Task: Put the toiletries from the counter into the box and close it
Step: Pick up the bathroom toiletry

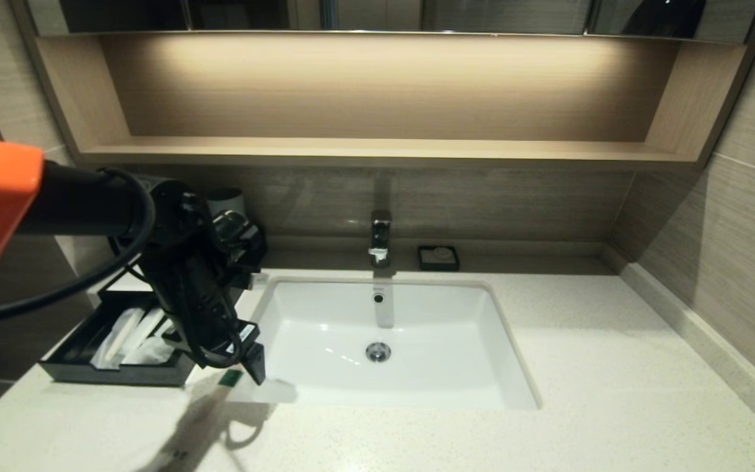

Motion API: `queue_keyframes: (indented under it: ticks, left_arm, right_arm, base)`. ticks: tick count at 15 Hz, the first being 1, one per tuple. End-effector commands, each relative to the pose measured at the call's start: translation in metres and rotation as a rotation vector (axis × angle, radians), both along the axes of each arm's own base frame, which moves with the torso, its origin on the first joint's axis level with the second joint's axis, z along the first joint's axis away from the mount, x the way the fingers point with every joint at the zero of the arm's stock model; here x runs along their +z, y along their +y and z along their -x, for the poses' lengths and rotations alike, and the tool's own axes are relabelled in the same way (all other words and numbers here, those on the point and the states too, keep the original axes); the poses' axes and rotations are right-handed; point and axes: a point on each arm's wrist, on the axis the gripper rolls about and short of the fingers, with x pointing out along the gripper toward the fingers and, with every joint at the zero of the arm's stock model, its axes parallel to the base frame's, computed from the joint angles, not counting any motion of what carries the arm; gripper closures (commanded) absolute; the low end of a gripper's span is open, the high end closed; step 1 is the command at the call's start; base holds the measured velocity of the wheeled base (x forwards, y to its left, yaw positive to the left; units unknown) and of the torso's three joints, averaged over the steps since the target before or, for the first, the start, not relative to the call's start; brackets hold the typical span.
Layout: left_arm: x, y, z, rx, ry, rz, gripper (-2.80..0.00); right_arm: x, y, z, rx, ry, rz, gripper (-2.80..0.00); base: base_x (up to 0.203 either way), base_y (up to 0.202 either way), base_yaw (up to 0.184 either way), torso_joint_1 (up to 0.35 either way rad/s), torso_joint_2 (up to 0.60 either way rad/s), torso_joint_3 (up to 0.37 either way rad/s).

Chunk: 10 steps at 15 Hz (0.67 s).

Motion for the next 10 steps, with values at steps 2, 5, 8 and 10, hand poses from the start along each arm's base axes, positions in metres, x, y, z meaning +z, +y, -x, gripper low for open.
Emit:
queue_keyframes:
  ticks: [2,5,8,10]
  left_arm:
    - [-0.01,-0.002,-0.005,0.014,0.022,-0.004,-2.8]
    - [-0.017,-0.003,-0.009,0.014,0.038,-0.005,-2.8]
    - [-0.024,-0.002,-0.015,0.024,0.035,0.0,-2.8]
    - [-0.029,-0.003,-0.019,0.051,0.042,0.002,-2.8]
  right_arm:
    - [0.0,0.0,0.0,0.0,0.001,0.001,0.0]
    - [0.0,0.0,0.0,0.0,-0.001,0.001,0.0]
    - [0.0,0.0,0.0,0.0,0.001,0.001,0.0]
    - [0.0,0.0,0.0,0.0,0.0,0.001,0.0]
  base:
    - [0.0,0.0,0.0,0.0,0.0,0.0]
    - [0.0,0.0,0.0,0.0,0.0,0.0]
    - [0.0,0.0,0.0,0.0,0.0,0.0]
    - [0.0,0.0,0.0,0.0,0.0,0.0]
